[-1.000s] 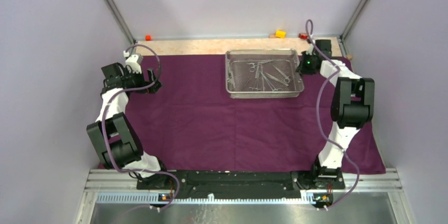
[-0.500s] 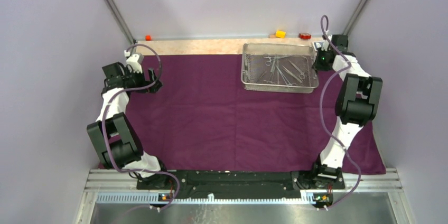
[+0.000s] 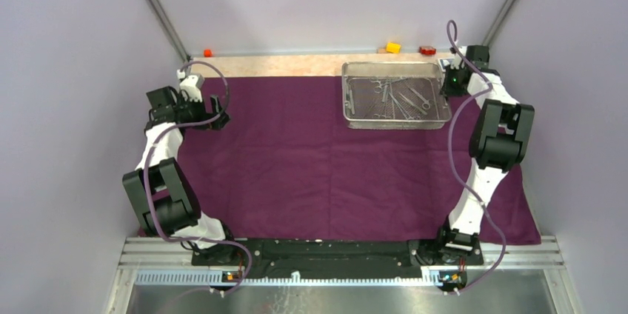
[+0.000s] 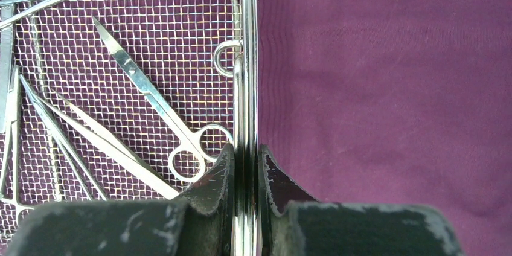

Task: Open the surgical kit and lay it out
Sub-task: Move the container from the surgical kit.

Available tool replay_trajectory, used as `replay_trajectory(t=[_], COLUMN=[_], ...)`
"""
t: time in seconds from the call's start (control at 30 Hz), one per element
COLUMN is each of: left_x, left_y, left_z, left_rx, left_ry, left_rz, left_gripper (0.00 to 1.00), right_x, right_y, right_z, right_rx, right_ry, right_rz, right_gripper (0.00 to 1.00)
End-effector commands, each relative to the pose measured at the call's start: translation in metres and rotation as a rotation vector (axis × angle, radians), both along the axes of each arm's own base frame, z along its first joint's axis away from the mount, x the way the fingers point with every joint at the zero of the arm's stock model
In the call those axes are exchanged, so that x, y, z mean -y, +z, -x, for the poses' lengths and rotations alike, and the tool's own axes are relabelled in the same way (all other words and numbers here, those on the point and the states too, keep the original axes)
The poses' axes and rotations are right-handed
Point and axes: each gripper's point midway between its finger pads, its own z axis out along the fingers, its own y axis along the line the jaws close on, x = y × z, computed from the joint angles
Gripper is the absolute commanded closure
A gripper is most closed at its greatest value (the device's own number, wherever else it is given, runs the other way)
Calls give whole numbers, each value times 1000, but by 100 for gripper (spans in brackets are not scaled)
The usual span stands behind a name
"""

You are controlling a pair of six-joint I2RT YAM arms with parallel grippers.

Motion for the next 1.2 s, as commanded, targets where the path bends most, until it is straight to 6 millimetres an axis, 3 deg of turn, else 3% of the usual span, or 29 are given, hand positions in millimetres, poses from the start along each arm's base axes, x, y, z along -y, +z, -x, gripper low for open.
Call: replay_trajectory(t=[0.0,0.1,0.27,0.43,0.57,0.67,0.87,1.17], left_x=[1,-1,-12,-27,-45,-51,-23,0], left_y=[15,16,23,40,56,65,72,72], left_z=[-8,-12,-23,-27,-23,-16,-4,3], left_rx=[51,55,81,173,225,280,319,330], left_ry=[5,15,71,165,300,342,207,78], left_rz=[-13,-24,-50,-99,-129,-155,-124,-83], left_gripper=[1,1,1,1,1,1,1,1], right_x=[17,17,13,-8,-48,-82,-136,-142], right_y=[27,35,80,131,145,136,91,30], right_z=[-26,-27,-32,-30,-25,-18,-9,-5], right_rx=[105,130,255,368,400,383,272,89], right_ry=[15,21,58,130,252,365,625,807], right_rz=[65,71,90,116,171,201,191,201], right_gripper=[97,77,51,46,46,46,46,45])
